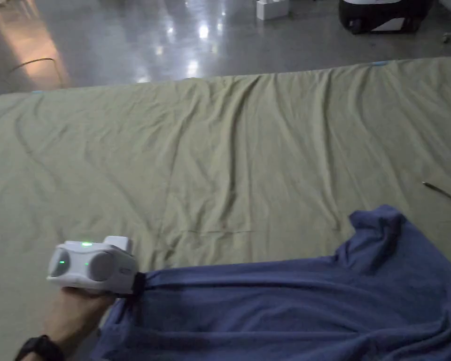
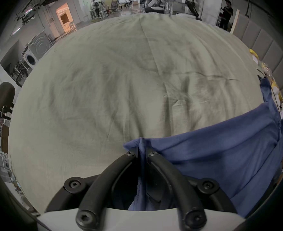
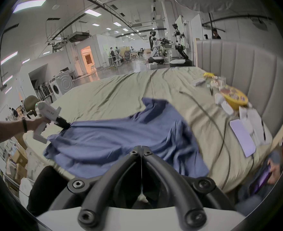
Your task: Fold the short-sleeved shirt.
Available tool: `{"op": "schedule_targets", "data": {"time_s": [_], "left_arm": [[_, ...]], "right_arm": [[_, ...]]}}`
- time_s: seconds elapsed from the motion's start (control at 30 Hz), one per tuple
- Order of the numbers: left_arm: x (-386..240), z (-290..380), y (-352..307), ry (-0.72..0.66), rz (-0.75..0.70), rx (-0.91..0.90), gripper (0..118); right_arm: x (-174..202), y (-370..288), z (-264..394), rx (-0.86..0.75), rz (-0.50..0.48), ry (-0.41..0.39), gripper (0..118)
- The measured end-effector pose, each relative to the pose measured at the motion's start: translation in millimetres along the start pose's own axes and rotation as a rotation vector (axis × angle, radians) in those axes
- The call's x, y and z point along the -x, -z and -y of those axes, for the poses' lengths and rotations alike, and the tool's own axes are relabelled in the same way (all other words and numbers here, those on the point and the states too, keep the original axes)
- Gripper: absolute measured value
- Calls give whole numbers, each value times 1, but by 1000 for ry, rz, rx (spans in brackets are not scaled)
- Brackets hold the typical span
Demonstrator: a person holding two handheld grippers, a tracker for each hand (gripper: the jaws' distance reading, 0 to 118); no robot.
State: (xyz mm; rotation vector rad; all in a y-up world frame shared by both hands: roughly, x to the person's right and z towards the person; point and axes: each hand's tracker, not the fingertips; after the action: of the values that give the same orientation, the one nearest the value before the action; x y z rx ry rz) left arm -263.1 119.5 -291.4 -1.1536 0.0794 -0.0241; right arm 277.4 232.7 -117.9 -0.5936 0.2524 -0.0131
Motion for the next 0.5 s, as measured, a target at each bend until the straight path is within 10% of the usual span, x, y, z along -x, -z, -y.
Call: {"op": "schedule_targets", "data": {"time_s": [0.1,0.2,0.3,0.43,0.5], "left_arm": [[5,-5,-3,-35,30,34,8],[11,-6,-3,-77,49,39,8],[9,-4,-7,-95,65,43,7],[10,-9,-8,-113,72,69,7],[23,-13,13,-69,40,83,7]], "right_arm": [[-33,56,-50,45,3,48,61],[-66,133,-90,314,-54,42,65],[-81,204,-103,465,68,-78,73],[-93,276,-89,682,151,-46,73],[-95,291,-76,687,176,-46,59]]}}
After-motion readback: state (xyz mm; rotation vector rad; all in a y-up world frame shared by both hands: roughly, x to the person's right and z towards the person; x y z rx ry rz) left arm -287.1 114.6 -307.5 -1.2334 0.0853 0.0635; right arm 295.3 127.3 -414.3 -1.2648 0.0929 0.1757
